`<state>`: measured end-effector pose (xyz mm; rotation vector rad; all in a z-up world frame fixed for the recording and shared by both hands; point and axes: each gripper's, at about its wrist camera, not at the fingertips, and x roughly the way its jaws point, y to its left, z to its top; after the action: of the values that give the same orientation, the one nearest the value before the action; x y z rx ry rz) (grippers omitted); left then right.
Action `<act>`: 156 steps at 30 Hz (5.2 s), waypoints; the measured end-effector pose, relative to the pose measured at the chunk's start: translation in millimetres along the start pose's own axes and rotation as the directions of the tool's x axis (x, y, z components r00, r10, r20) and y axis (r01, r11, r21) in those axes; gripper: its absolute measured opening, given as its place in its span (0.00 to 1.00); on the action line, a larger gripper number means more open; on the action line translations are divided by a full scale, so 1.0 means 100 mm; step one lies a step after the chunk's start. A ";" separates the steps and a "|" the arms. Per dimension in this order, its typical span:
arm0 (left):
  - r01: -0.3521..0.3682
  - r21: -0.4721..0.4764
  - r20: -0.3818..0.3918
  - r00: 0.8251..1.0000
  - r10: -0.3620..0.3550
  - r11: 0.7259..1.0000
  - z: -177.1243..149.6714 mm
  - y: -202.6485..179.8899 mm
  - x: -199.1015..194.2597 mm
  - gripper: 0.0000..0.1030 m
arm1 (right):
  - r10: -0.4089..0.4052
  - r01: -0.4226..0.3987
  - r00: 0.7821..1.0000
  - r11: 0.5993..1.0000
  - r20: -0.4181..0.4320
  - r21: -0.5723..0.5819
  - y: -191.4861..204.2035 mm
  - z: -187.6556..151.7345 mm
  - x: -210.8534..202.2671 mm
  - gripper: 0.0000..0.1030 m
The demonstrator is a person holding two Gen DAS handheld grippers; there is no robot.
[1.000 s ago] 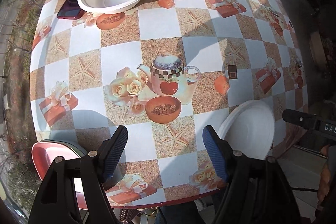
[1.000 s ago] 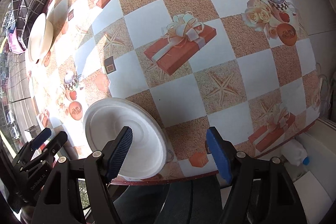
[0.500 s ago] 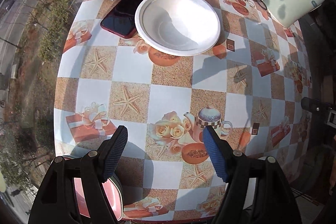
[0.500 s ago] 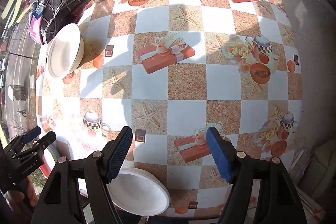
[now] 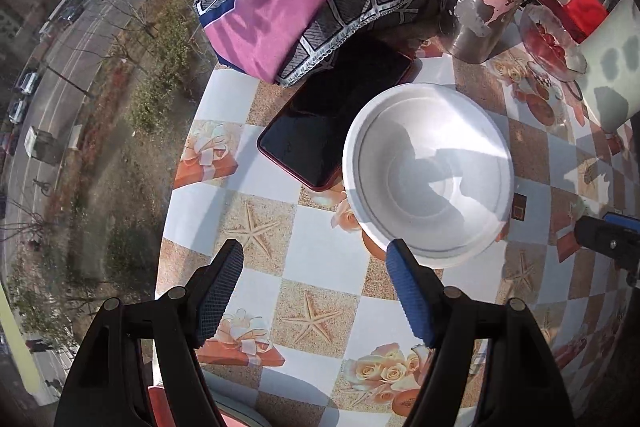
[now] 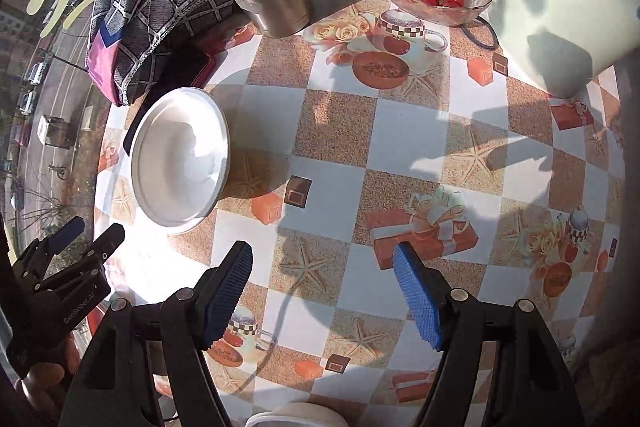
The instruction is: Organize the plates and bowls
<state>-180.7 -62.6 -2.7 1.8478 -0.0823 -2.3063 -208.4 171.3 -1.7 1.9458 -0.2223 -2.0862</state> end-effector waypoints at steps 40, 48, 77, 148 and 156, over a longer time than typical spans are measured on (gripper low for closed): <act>0.107 0.188 -0.120 0.989 -0.085 0.976 -0.01 -0.64 0.63 0.25 | 0.121 -0.111 0.982 0.991 -0.142 0.078 0.47 0.01 1.01 0.15; 0.148 0.255 -0.169 0.980 -0.106 0.956 -0.86 -0.90 0.48 0.25 | 0.058 -0.054 0.969 0.998 -0.242 0.021 0.38 -0.69 1.01 0.16; 0.222 0.580 -0.122 0.975 -0.186 0.784 -1.85 -1.48 -0.69 0.27 | 0.043 -0.010 0.989 0.972 -0.138 0.233 -0.10 -1.91 0.09 0.16; 0.287 0.555 -0.285 0.947 -0.145 0.781 -1.95 -1.13 -0.47 0.75 | 0.056 0.075 0.971 0.852 -0.234 0.517 -0.64 -2.82 0.30 0.95; 0.289 0.565 -0.291 0.946 -0.141 0.773 -1.98 -1.17 -0.44 0.75 | 0.060 0.077 0.968 0.854 -0.245 0.514 -0.64 -2.84 0.34 0.95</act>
<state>8.0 73.9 -23.2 2.5429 -0.6848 -2.3630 65.8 243.7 -76.1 2.4934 -0.7999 -1.8832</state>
